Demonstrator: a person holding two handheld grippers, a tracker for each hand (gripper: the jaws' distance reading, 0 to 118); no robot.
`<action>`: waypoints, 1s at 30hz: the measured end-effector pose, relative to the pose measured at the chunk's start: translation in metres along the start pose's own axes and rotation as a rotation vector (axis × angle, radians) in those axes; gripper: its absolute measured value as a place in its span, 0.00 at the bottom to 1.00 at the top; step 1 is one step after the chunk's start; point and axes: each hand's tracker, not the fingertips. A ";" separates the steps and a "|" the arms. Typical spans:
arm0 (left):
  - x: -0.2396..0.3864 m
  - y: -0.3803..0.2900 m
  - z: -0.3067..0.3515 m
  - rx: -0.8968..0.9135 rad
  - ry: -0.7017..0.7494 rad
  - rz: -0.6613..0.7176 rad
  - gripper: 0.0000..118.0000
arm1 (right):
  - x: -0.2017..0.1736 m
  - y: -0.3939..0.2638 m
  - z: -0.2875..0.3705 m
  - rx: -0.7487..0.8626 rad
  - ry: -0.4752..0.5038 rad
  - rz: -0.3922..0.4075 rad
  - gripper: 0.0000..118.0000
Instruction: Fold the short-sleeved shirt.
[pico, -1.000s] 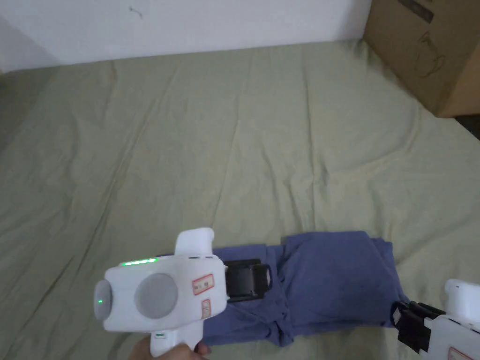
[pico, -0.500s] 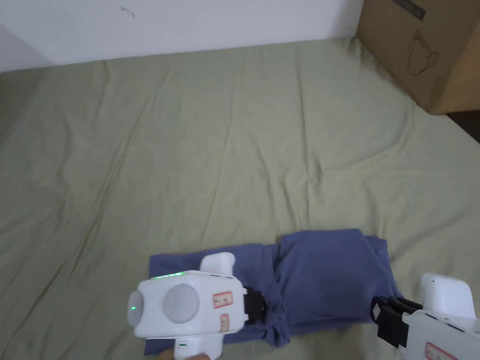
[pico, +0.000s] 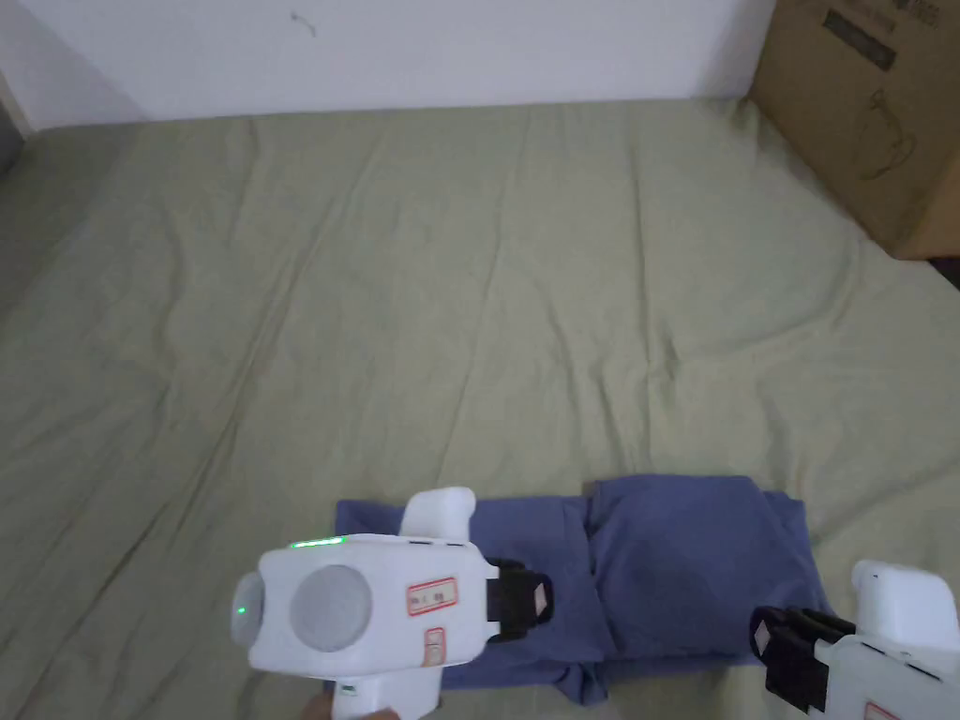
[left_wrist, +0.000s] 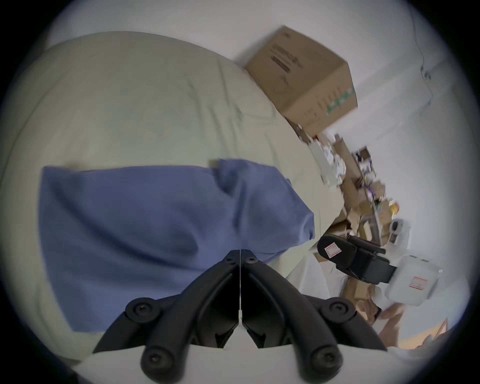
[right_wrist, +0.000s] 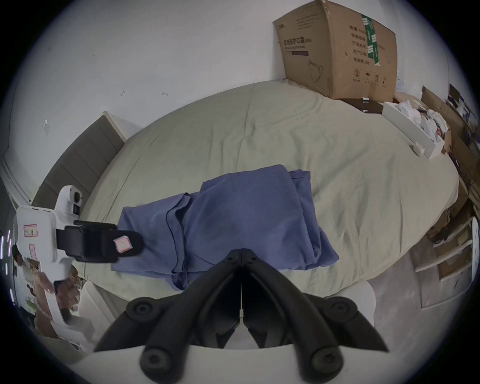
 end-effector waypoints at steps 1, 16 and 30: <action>-0.019 -0.001 0.015 0.015 -0.015 0.051 0.00 | -0.002 0.001 -0.001 -0.004 0.002 0.008 0.00; -0.146 -0.025 0.058 0.139 -0.196 0.505 0.99 | -0.056 0.016 -0.022 -0.061 0.041 0.142 0.00; -0.208 -0.018 0.045 0.039 -0.234 0.572 0.13 | -0.063 0.020 -0.028 -0.096 0.022 0.183 0.00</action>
